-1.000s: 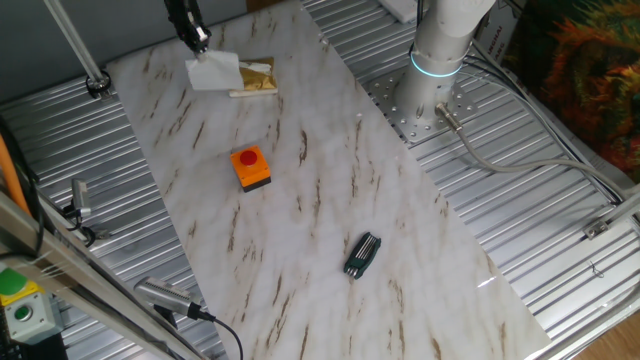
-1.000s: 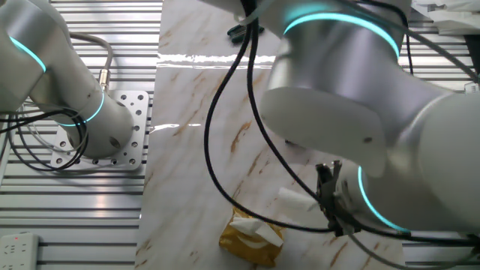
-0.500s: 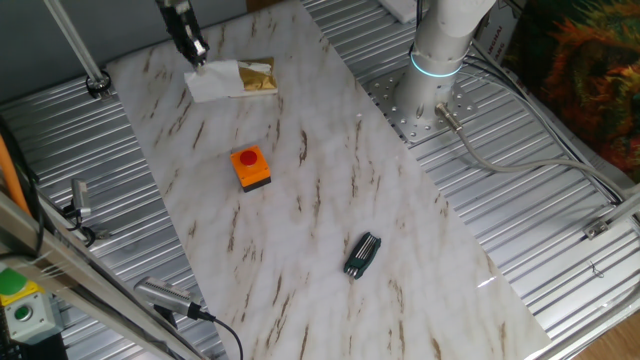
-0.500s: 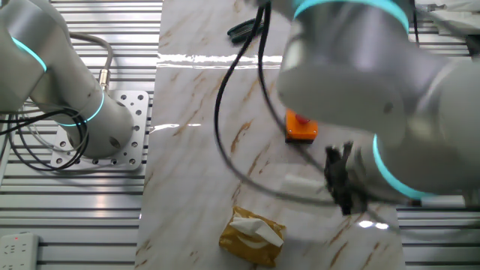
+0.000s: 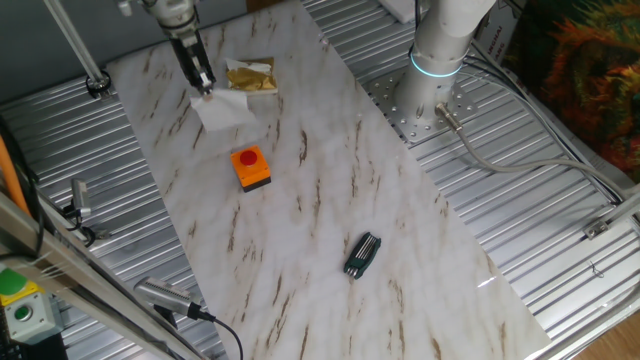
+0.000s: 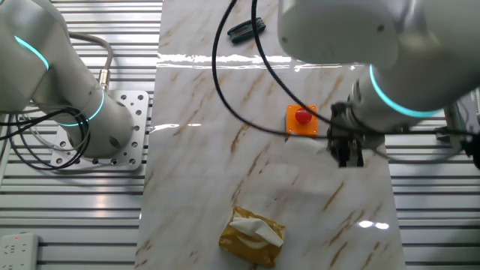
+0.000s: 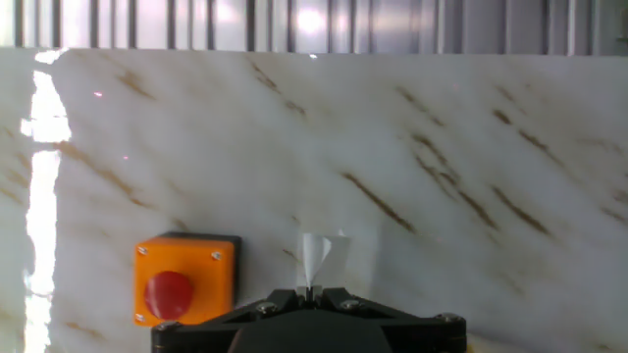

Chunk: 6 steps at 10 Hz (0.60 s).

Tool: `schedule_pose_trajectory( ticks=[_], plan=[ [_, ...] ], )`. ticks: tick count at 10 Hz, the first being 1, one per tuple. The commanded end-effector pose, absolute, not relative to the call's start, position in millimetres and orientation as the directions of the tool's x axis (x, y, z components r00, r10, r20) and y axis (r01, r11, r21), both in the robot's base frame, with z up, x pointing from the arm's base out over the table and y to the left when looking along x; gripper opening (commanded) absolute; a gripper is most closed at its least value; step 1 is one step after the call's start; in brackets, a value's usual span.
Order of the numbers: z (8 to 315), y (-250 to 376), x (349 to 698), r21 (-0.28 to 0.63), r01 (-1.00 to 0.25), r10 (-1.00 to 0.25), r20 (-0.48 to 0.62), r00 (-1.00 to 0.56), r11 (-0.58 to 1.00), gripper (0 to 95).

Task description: Pull out a napkin

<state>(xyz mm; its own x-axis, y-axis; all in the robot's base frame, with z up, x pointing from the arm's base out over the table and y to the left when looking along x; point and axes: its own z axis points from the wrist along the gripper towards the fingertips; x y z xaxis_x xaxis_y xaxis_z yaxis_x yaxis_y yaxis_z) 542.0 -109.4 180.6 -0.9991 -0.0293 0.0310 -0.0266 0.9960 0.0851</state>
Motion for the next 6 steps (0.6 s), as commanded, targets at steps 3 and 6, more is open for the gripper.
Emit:
schedule_pose_trajectory(
  ticks=[3, 6],
  plan=[
    [172.4, -97.9, 543.0, 0.083, -0.024, -0.026, 0.021, -0.999, 0.996, 0.0],
    [168.7, -98.5, 542.9, 0.081, -0.024, -0.026, 0.019, -0.999, 0.996, 0.0]
  ],
)
